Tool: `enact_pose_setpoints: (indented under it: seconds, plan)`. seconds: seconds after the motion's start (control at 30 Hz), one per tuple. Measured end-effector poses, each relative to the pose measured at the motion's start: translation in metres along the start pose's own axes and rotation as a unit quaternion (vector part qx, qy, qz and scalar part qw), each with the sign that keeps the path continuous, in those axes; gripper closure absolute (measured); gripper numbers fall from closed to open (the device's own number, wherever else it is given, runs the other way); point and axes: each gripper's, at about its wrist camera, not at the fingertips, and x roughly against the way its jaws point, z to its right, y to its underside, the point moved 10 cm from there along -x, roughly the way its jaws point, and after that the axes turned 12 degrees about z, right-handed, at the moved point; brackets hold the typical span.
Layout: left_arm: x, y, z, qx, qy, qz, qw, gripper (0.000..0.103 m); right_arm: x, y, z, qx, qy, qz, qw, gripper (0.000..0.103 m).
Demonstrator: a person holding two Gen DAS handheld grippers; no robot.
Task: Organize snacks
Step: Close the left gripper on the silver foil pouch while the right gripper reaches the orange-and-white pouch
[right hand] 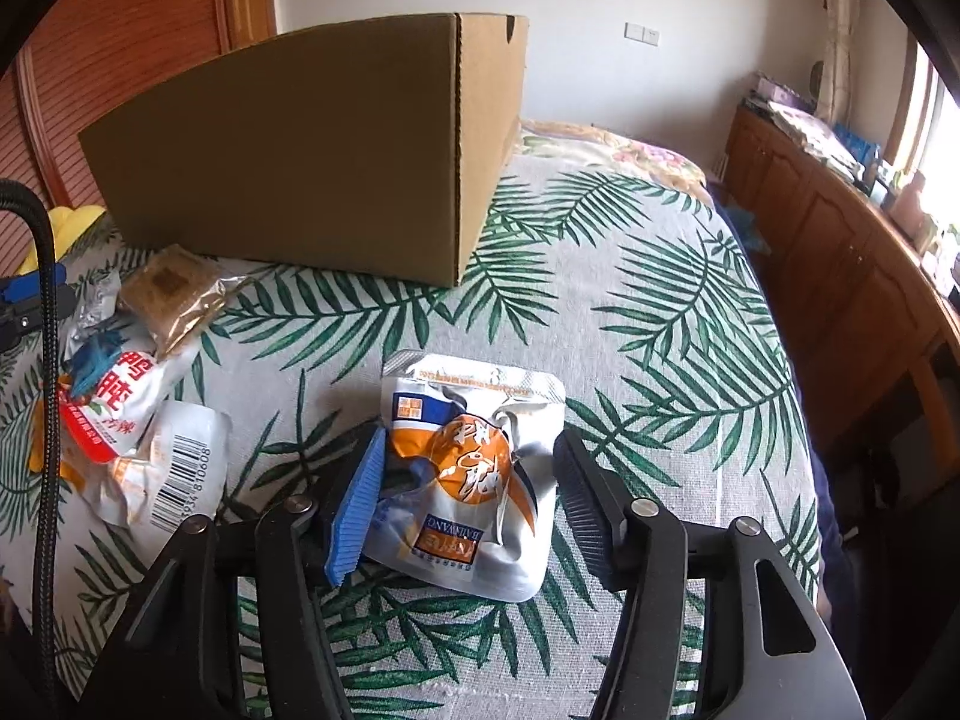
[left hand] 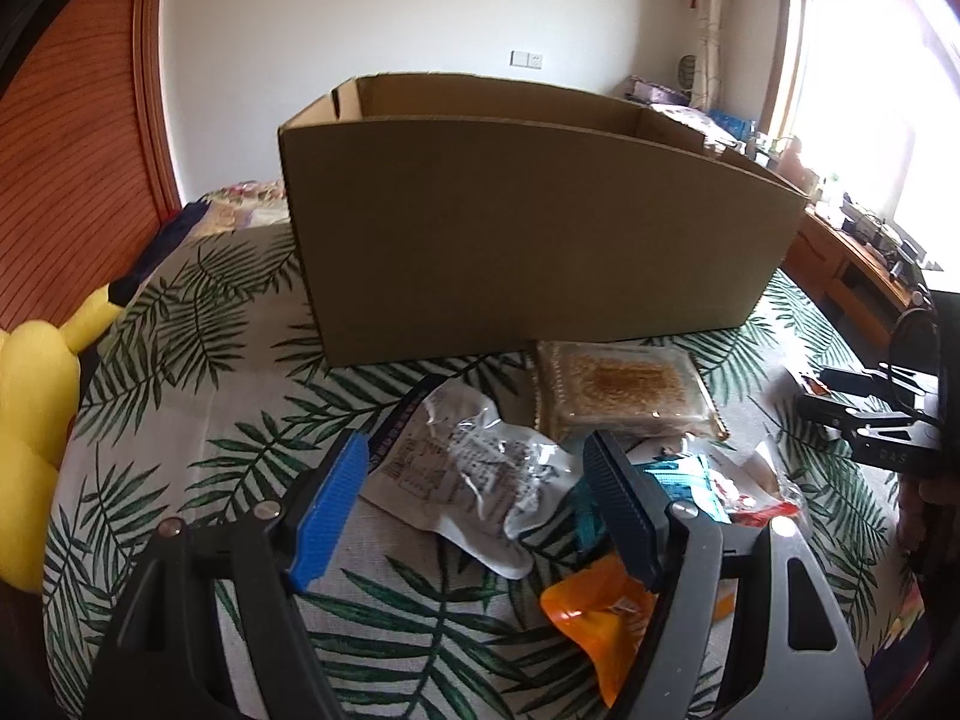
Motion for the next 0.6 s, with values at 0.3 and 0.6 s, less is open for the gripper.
enact_pose_setpoints:
  seconds: [0.3, 0.6]
  plan:
    - [-0.026, 0.000, -0.013, 0.042, -0.022, -0.029, 0.9984, 0.028, -0.006, 0.001, 0.007, -0.007, 0.008, -0.001, 1.000, 0.035]
    - [-0.034, 0.011, -0.013, 0.018, -0.053, -0.051, 0.9971, 0.028, -0.007, 0.001, 0.009, -0.010, 0.007, -0.001, 1.000, 0.034]
